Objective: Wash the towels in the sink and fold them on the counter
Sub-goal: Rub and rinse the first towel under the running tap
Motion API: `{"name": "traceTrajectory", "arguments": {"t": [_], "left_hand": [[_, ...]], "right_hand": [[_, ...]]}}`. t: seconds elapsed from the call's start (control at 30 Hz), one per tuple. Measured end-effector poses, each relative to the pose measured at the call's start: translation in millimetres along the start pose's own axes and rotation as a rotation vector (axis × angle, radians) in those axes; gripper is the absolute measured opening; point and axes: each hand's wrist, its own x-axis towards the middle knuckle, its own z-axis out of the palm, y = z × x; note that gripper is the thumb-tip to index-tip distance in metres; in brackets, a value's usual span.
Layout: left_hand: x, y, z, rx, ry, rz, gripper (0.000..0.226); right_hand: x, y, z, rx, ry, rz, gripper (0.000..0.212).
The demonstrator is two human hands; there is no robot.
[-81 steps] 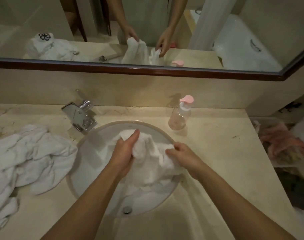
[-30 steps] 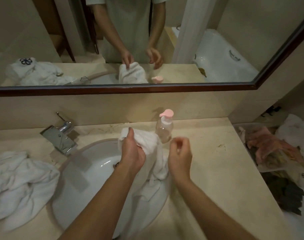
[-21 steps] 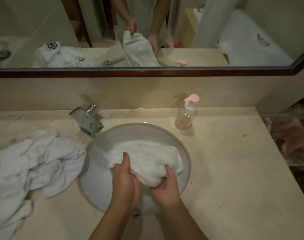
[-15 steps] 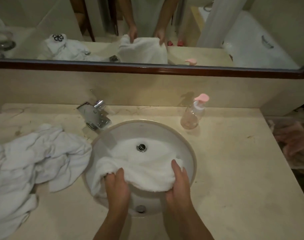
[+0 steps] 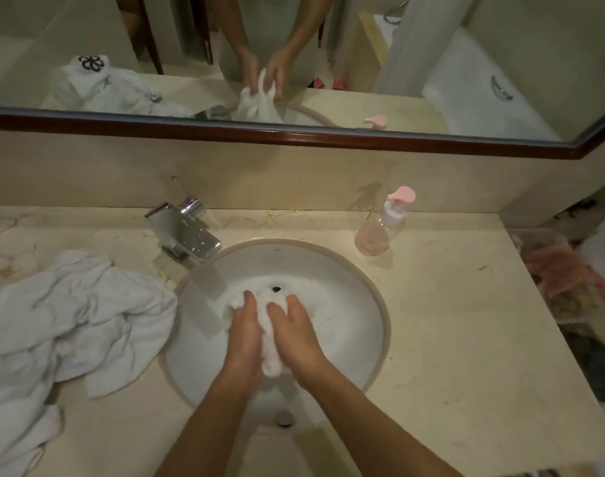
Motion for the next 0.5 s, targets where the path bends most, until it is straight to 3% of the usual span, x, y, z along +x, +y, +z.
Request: {"name": "traceTrajectory", "arguments": {"t": [0.1,0.17,0.27,0.33,0.37,0.43,0.5], "left_hand": [[0,-12,-1,0.085,-0.038,0.068,0.061],[-13,-28,0,0.286,-0.084,0.199,0.053],[0,-9,-1,0.215,-0.107,0.106,0.066],[23,10,0,0.042,-0.055,-0.029,0.06],[22,14,3,0.022,-0.04,-0.038,0.057],[7,8,8,0.225,-0.042,0.12,0.046],[-8,-6,10,0.444,-0.111,0.261,0.042]], "right_hand": [[20,2,1,-0.182,0.144,-0.057,0.034],[50,-4,-11,-0.011,0.264,0.089,0.036],[50,-3,-9,-0.049,0.145,0.126,0.037],[30,-2,8,-0.179,0.038,0.05,0.041],[27,-2,10,-0.226,0.07,0.022,0.042],[48,-6,1,-0.227,0.234,0.073,0.037],[71,-10,-19,-0.008,0.344,0.202,0.032]]}}
